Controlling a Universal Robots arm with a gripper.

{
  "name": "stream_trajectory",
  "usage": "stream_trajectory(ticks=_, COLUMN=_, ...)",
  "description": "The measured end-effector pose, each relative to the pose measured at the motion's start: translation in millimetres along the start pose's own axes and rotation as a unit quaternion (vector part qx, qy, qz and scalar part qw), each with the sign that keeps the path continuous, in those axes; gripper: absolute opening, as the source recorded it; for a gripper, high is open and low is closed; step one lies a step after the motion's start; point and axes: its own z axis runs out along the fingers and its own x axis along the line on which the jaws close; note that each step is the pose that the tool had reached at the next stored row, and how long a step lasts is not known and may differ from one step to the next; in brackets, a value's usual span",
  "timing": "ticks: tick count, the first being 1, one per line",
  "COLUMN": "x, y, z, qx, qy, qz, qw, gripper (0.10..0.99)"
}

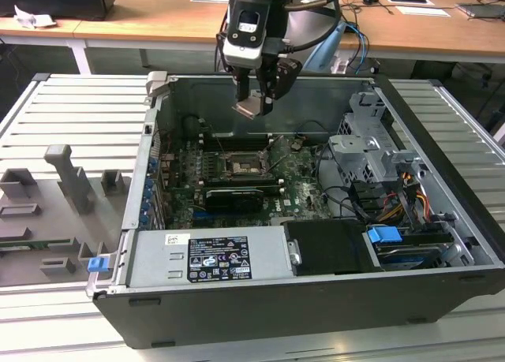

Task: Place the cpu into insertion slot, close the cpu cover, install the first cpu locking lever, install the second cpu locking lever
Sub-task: 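Place the cpu into insertion slot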

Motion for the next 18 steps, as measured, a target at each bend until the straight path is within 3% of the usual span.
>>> stream_trajectory(ticks=18, x=-0.1, y=-0.3, z=3.4, qx=-0.0003, qy=-0.0019, qz=0.023, qw=0.9997, gripper=0.525)
